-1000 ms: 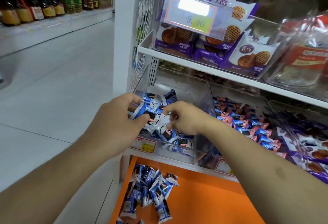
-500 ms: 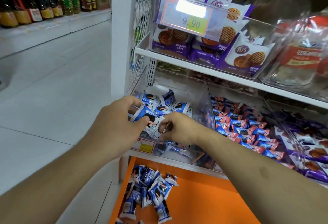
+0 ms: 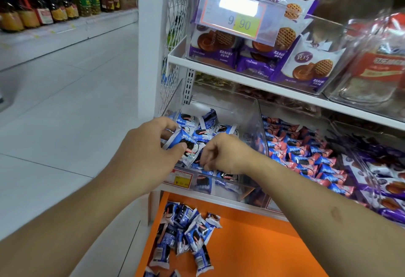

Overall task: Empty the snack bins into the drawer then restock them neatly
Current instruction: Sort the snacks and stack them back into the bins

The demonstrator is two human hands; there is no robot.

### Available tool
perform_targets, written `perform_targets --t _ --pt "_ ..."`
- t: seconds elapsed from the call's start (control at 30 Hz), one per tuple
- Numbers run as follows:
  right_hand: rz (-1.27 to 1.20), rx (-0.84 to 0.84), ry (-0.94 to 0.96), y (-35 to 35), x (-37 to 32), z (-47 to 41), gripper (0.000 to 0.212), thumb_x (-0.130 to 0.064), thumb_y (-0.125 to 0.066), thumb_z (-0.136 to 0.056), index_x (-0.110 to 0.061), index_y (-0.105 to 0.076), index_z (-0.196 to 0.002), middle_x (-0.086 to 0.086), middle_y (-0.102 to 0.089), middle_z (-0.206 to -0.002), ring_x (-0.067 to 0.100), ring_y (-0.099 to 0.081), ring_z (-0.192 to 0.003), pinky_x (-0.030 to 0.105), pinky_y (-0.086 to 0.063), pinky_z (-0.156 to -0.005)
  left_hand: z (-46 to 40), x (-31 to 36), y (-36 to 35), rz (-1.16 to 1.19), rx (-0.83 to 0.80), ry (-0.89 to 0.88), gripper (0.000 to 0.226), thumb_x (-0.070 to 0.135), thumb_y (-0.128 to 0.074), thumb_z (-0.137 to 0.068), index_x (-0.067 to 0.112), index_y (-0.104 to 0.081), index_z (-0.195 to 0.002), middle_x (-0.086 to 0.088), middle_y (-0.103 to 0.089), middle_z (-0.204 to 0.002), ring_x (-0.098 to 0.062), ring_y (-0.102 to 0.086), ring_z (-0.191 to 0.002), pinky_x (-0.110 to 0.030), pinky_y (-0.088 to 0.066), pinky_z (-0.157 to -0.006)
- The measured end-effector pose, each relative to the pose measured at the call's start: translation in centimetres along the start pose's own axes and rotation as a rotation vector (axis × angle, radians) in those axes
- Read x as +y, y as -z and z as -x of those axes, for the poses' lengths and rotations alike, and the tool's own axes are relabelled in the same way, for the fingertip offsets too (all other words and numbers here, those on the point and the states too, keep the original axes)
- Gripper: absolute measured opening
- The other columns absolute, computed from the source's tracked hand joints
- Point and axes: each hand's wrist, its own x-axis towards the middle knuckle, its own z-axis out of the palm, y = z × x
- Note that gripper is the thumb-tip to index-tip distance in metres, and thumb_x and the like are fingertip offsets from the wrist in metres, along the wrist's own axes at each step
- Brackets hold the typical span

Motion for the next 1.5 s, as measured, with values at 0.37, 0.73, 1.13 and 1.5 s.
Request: perform_targets --t 0.37,0.73,1.13,1.5 --pt "-0.010 0.034 0.000 1.7 -0.5 1.4 0.042 0.008 -0.061 -0.092 -0.027 -0.082 -0.103 -0.009 -0.080 -0.088 0.000 -0.074 -0.085 0.032 -0.063 -0.085 0.2 0.2 -0.4 -0.001 -0.020 -0.005 0.038 0.040 -0.074 -0.092 0.036 -0.062 -0.128 0.018 -0.066 -0.118 0.003 -0.058 -0.087 -0.016 -0.043 -0.069" --pt "-0.520 0.295 0.147 3.6 -1.3 9.2 0.015 -0.003 -0.080 -0.089 -0.014 -0.078 -0.100 0.005 -0.077 -0.087 0.031 -0.074 -0.080 0.047 -0.064 -0.083 1.1 2.3 -2.6 0.263 -0.143 0.000 0.038 0.044 -0.080 -0.086 0.044 -0.062 -0.120 0.018 -0.074 -0.106 0.004 -0.068 -0.090 -0.019 -0.052 -0.076" --pt "0.142 0.453 0.120 3.3 5.9 14.9 0.050 -0.018 -0.069 -0.100 -0.032 -0.058 -0.147 -0.024 -0.047 -0.155 -0.005 -0.023 -0.152 0.018 -0.015 -0.126 -3.6 3.4 -8.3 -0.093 -0.360 -0.102 0.018 0.040 -0.085 -0.084 0.036 -0.070 -0.093 0.007 -0.063 -0.073 -0.011 -0.062 -0.062 -0.025 -0.050 -0.056" --pt "0.020 0.426 0.176 3.4 7.5 14.4 0.048 -0.014 -0.070 -0.099 -0.033 -0.061 -0.142 -0.026 -0.045 -0.153 -0.029 -0.020 -0.133 -0.006 -0.012 -0.107 -7.3 1.9 -12.0 -0.379 -0.675 -0.159 0.012 0.030 -0.085 -0.084 0.041 -0.082 -0.088 0.037 -0.065 -0.066 0.015 -0.062 -0.065 -0.005 -0.040 -0.054"
